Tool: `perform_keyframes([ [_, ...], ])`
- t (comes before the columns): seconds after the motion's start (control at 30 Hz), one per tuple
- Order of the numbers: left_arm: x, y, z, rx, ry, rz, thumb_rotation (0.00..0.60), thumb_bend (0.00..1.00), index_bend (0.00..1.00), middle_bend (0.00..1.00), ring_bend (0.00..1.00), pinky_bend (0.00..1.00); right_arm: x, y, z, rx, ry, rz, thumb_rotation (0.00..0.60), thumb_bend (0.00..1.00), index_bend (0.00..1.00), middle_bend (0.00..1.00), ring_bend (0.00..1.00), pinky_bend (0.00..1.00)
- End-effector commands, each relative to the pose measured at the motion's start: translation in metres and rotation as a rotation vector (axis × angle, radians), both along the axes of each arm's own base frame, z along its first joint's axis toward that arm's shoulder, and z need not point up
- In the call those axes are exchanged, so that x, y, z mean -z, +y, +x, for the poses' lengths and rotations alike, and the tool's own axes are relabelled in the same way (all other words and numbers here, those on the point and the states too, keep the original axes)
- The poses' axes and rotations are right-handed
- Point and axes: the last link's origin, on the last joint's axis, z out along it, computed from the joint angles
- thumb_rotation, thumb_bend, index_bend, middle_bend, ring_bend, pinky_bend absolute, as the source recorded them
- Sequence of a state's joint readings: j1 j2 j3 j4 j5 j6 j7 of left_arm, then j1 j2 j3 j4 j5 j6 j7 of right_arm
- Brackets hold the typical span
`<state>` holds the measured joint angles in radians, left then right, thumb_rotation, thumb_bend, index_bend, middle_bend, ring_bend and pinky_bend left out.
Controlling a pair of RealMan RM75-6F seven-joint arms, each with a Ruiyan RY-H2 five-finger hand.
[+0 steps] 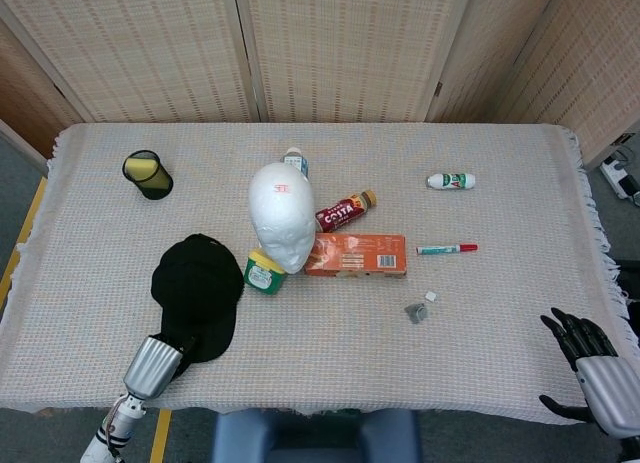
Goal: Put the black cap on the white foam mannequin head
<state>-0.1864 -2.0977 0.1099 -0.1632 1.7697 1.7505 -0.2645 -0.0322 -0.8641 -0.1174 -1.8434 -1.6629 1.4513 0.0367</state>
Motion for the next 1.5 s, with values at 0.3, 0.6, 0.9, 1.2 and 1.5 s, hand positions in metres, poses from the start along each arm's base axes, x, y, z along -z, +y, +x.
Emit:
perform_keyframes([
  [0.3,-0.015,0.018,0.002,-0.013,-0.049,0.083,0.600,0.47,0.66,1.00,0.94,0.94,0.000,0.001,0.001,-0.003,-0.001,0.009,0.600,0.04,0.00,0.00,0.00,0.00],
  [0.6,-0.052,0.045,0.010,0.043,-0.126,0.251,0.600,0.47,0.66,1.00,0.94,0.94,0.001,0.002,0.002,-0.005,0.003,0.026,0.600,0.04,0.00,0.00,0.00,0.00],
  [0.9,-0.114,0.088,0.034,0.159,-0.266,0.507,0.600,0.51,0.65,1.00,0.94,0.94,0.002,0.002,0.002,-0.008,0.000,0.039,0.600,0.04,0.00,0.00,0.00,0.00],
  [1.2,-0.161,0.142,0.088,0.294,-0.328,0.653,0.600,0.52,0.65,1.00,0.94,0.94,0.003,0.005,0.004,-0.013,0.003,0.050,0.600,0.04,0.00,0.00,0.00,0.00],
  [1.5,-0.156,0.163,0.175,0.440,-0.354,0.623,0.600,0.52,0.65,1.00,0.94,0.94,-0.001,0.003,0.002,0.000,-0.002,0.041,0.600,0.04,0.00,0.00,0.00,0.00],
])
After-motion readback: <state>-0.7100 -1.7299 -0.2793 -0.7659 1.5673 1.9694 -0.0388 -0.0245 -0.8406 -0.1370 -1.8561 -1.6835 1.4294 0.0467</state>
